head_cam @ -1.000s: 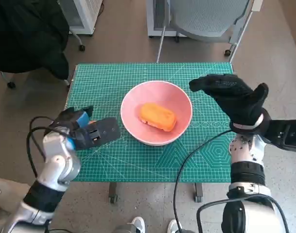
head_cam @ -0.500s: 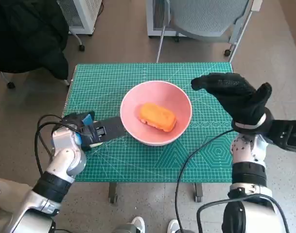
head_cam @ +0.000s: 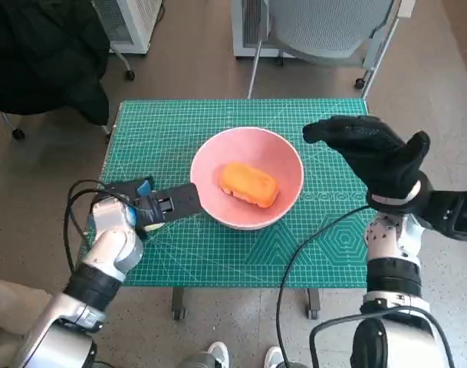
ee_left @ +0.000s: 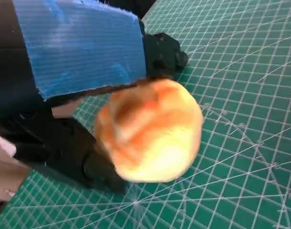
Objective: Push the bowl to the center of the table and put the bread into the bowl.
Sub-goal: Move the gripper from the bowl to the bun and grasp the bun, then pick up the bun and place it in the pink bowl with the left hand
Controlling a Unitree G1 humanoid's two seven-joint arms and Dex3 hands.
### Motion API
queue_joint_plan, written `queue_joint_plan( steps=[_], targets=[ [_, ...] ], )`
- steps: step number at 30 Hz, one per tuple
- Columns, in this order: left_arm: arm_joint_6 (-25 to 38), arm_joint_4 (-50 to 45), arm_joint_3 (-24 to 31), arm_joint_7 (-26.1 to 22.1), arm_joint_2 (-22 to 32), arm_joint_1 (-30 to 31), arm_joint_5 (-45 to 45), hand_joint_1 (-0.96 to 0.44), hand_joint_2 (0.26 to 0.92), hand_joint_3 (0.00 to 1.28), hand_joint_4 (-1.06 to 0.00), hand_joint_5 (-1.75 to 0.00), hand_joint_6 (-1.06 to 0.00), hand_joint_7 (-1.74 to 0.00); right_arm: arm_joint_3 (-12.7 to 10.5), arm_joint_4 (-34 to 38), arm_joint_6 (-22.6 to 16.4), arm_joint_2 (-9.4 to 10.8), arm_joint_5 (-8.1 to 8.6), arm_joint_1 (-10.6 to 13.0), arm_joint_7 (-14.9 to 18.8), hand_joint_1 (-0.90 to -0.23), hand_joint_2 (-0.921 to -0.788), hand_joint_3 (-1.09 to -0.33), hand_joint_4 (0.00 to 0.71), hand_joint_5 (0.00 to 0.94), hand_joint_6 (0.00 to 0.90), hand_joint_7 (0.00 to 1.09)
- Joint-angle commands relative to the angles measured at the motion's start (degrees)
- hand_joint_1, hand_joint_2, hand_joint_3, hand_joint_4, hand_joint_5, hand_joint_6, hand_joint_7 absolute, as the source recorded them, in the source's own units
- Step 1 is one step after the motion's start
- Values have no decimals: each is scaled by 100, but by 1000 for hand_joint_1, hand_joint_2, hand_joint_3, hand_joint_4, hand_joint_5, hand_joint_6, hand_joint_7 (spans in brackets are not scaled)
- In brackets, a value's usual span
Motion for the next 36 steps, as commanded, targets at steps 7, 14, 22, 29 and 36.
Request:
queue_joint_plan(
  steps=[7,14,22,29,36],
  targets=[
    [-297,6,-124,441,77,190,-3,352,863,367,-457,-1497,-656,-420,28,-15,55,-31,-32,158,-32,-644,-921,-726,200,0,211,0],
    [-319,-613,-42,564,281,409,31,354,900,332,-432,-1516,-602,-595,45,3,49,-18,-49,149,-57,-646,-921,-723,199,0,210,0],
    [-213,-1670,253,519,538,681,14,50,917,265,-444,-1423,-464,-1282,51,98,19,-3,-49,121,-44,-652,-921,-714,198,0,209,0],
    [-25,-2671,589,281,759,727,68,7,903,245,-484,-1412,-510,-1271,45,154,-7,2,-39,99,-13,-654,-921,-707,199,1,210,1],
    [36,-3634,959,95,941,627,102,5,793,315,-590,-1460,-745,-896,50,207,-24,15,-38,68,7,-657,-921,-702,201,1,211,1]
  ],
)
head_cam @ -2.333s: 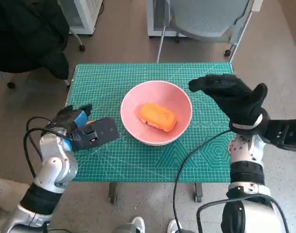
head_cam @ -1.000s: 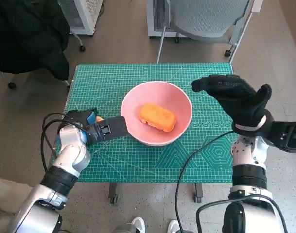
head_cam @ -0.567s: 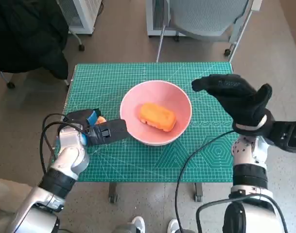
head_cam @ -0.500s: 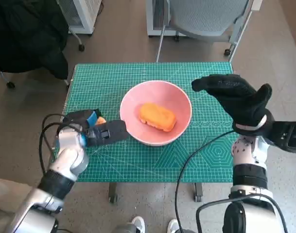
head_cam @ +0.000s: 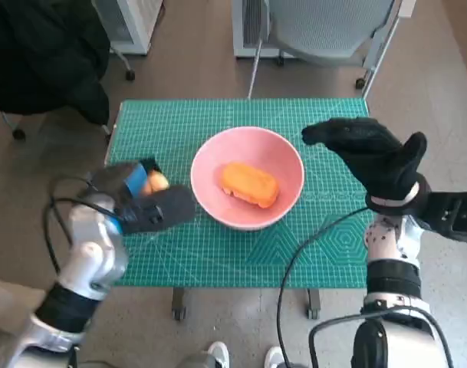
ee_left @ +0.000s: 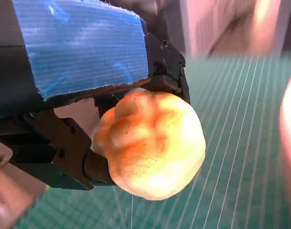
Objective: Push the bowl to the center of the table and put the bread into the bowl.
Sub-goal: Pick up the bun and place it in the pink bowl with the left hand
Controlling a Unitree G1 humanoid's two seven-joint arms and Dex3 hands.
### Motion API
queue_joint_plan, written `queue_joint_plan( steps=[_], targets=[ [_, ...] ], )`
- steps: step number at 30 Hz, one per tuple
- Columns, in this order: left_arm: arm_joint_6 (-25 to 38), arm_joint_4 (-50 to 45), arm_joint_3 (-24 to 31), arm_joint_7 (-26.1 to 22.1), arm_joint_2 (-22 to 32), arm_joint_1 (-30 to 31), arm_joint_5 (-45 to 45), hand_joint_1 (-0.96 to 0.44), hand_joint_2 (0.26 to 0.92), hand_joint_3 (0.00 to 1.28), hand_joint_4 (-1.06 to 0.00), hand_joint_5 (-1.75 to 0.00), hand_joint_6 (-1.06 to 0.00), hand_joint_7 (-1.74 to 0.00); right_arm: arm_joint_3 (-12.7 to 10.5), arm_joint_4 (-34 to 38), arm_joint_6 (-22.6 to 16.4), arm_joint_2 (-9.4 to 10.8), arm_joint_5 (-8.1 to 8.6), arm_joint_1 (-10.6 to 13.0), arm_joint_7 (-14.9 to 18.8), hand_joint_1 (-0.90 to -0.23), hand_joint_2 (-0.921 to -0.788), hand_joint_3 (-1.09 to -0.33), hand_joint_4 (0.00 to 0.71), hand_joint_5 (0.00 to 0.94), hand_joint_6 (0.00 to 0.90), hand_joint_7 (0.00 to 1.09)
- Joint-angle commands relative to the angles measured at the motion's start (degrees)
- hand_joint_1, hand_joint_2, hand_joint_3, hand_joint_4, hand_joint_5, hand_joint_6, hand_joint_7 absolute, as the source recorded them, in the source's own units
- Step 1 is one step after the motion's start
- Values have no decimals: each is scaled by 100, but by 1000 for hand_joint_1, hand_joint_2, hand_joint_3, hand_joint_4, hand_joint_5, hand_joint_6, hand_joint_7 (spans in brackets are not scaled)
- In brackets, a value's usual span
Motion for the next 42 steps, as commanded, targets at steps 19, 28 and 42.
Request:
queue_joint_plan(
  steps=[19,28,42],
  targets=[
    [-251,-977,269,-429,-170,-1780,354,8,774,353,-586,-1488,-749,-880,1,169,4,25,-7,-15,130,-658,-921,-698,209,3,218,4],
    [-929,362,-254,503,-1057,-2469,404,6,844,206,-610,-1444,-766,-834,44,19,37,49,-48,80,33,-647,-921,-683,212,3,219,4],
    [-2282,2531,-627,1418,-1899,-3142,-6,2,881,454,-299,-1582,-309,-1536,209,-664,100,-12,-138,499,-377,-654,-921,-630,230,7,255,18]
  ],
)
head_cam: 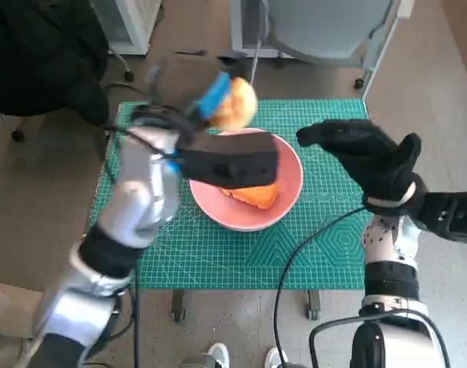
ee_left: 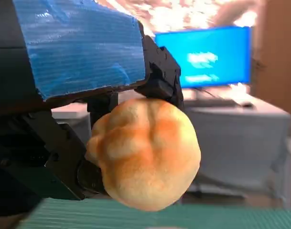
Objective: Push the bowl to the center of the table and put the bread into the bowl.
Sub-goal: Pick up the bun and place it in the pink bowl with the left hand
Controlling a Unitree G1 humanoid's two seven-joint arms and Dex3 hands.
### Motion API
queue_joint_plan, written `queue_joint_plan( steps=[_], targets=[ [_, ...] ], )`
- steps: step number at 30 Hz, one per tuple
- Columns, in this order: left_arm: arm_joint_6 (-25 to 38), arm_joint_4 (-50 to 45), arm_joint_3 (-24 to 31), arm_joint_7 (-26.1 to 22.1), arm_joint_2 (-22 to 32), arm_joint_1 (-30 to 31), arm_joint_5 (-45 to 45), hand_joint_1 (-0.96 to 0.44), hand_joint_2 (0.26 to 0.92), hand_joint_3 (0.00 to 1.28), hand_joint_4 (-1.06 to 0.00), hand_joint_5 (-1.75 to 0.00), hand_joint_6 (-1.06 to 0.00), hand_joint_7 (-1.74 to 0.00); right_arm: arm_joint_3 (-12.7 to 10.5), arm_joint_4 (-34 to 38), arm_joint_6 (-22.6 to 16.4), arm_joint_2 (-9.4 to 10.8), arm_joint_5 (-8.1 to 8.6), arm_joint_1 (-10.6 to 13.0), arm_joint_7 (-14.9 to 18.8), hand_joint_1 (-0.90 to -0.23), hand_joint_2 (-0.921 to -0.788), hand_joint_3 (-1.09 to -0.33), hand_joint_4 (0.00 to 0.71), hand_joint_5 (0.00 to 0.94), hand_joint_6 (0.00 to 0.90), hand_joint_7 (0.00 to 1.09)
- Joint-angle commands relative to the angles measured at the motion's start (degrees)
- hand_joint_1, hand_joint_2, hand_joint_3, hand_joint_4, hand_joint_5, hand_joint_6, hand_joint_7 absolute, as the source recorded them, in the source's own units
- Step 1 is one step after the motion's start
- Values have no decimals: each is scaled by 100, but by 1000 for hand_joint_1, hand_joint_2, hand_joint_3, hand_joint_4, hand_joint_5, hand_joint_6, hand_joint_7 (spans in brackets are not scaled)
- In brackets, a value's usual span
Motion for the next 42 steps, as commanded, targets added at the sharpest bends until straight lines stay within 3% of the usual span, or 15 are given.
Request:
queue_joint_plan(
  steps=[1,12,14,15,16,17,18,19,20,21,22,24,28,42],
  targets=[
    [-364,554,21,204,-157,-301,-239,2,875,466,-298,-1585,-308,-1542,73,-183,10,-33,-114,286,-111,-653,-921,-634,230,6,254,17],
    [-507,1192,-90,161,-362,-431,-371,2,908,398,-306,-1561,-316,-1523,117,-388,22,-87,-80,423,-209,-644,-921,-658,226,1,238,6],
    [-358,1300,-33,-158,-409,-482,-507,2,913,402,-294,-1572,-301,-1535,120,-424,46,-98,-70,440,-222,-640,-921,-659,225,1,237,5],
    [-290,1372,-13,-307,-433,-520,-569,133,856,485,-333,-1590,-266,-1151,121,-438,56,-103,-65,446,-227,-638,-921,-659,225,1,236,5],
    [-191,1532,5,-495,-475,-602,-654,181,822,540,-346,-1606,-277,-969,121,-449,71,-111,-58,450,-229,-637,-921,-660,225,1,236,5],
    [-130,1638,7,-603,-500,-660,-709,250,782,580,-390,-1591,-285,-656,122,-457,81,-116,-53,455,-230,-636,-921,-660,224,0,236,4],
    [-59,1742,5,-676,-534,-716,-747,291,784,529,-444,-1535,-275,-433,121,-461,83,-119,-50,455,-230,-635,-921,-661,224,0,235,4],
    [-10,1812,-1,-721,-557,-757,-774,220,767,470,-382,-1324,-267,-350,121,-465,85,-121,-49,457,-231,-634,-921,-661,223,0,235,4],
    [51,1840,-18,-750,-570,-771,-781,114,765,343,-347,-909,-258,-227,123,-474,88,-121,-50,459,-241,-634,-921,-662,222,0,234,3],
    [95,1860,-33,-769,-577,-783,-789,4,758,245,-222,-582,-246,-146,124,-483,92,-121,-50,462,-247,-634,-921,-663,221,0,233,3],
    [130,1852,-71,-809,-558,-778,-767,-92,753,180,-142,-372,-229,-95,125,-497,90,-118,-52,469,-259,-634,-921,-663,220,0,233,3],
    [169,1842,-118,-855,-535,-774,-744,-206,750,119,-72,-190,-205,-52,129,-515,89,-113,-54,478,-272,-634,-921,-664,219,0,232,2],
    [194,1783,-196,-862,-485,-750,-676,-336,755,64,-18,-49,-171,-14,152,-537,73,-105,-75,484,-305,-635,-921,-663,216,0,230,1],
    [204,1198,16,-679,-348,-385,-885,-415,767,24,1,1,-149,0,185,-455,95,-98,-63,440,-321,-639,-921,-650,214,0,228,0]
  ],
)
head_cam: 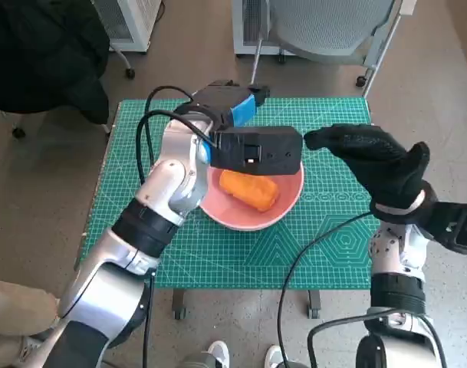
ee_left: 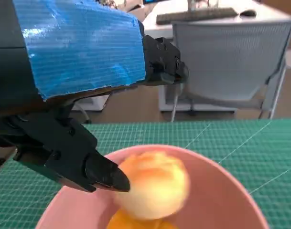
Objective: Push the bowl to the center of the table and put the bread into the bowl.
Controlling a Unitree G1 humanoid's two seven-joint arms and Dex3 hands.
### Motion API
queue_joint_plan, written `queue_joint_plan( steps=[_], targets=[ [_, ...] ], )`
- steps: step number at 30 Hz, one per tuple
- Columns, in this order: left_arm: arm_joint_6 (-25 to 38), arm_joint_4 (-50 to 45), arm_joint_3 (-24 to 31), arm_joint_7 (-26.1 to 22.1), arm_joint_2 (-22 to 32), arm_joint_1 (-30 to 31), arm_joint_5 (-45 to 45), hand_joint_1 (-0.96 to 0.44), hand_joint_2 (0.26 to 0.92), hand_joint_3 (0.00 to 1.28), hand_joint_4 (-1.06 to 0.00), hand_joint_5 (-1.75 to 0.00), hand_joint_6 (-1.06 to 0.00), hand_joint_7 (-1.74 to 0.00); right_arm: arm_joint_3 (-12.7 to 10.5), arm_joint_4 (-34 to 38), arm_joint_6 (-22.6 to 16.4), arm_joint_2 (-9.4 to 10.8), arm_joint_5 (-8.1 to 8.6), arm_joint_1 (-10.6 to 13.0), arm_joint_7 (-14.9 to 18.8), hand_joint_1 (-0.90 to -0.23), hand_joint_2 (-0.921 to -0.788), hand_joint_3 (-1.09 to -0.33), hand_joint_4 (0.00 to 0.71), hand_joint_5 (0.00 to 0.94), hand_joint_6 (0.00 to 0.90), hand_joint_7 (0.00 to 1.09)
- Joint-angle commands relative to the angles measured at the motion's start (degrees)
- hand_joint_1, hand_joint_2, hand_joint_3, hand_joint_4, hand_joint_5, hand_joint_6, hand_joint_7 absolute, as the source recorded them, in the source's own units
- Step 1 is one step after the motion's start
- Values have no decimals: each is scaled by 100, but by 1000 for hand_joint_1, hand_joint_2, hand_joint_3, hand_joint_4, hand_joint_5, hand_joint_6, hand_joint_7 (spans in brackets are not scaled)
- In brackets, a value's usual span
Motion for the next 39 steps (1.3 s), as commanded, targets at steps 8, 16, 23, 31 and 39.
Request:
queue_joint_plan(
  steps=[8,16,23,31,39],
  targets=[
    [-54,-842,282,-80,314,404,-330,-422,770,16,1,1,-138,0,63,24,41,8,-81,124,-96,-657,-921,-641,215,1,229,1],
    [-457,-1754,731,-324,845,841,-847,-453,787,16,1,1,-131,0,118,-20,79,31,-79,107,-177,-657,-921,-632,219,2,233,2],
    [-1493,-2546,1907,-289,1249,1571,-2194,-455,828,29,1,1,-153,-12,111,-75,74,51,-57,11,-347,-656,-921,-630,214,0,233,3],
    [-3424,-2680,3300,97,819,2567,-4325,-574,913,144,-28,-11,-193,-30,152,-286,-36,120,-204,-111,-885,-647,-921,-650,194,0,232,2],
    [-3384,-3678,3679,251,620,3396,-5183,-622,921,314,-30,-5,-134,-5,274,-363,-327,161,-553,-261,-1421,-666,-921,-665,185,0,236,3]
  ],
)
